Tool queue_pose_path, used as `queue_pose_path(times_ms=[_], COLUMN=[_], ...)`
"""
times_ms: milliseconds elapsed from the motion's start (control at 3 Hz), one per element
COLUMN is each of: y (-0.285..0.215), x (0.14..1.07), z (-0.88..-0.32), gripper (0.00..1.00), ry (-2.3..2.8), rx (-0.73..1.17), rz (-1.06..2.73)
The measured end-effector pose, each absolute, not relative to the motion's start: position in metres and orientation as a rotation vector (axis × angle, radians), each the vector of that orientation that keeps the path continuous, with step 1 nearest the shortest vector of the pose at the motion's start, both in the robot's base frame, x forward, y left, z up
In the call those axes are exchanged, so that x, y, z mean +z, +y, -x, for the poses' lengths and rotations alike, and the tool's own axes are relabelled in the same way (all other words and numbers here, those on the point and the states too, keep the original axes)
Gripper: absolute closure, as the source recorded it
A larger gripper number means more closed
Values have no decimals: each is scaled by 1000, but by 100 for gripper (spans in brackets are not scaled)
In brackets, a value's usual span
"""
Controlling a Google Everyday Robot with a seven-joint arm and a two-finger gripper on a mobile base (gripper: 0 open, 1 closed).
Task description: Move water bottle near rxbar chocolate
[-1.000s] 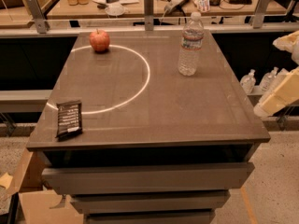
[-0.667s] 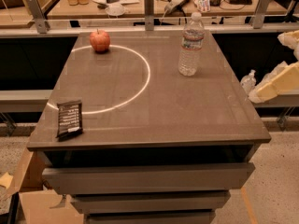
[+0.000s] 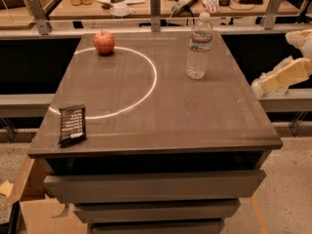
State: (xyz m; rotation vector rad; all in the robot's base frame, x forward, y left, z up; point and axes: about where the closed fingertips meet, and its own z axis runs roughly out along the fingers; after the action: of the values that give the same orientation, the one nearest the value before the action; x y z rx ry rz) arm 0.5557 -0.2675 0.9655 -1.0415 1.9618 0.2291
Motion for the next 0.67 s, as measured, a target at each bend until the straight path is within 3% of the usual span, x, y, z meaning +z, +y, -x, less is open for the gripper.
queue_pose_path(times_ms=[667], y=[-255], x=[950], z=[-588], gripper=[0], ry=[1903], rx=[257], rz=[946])
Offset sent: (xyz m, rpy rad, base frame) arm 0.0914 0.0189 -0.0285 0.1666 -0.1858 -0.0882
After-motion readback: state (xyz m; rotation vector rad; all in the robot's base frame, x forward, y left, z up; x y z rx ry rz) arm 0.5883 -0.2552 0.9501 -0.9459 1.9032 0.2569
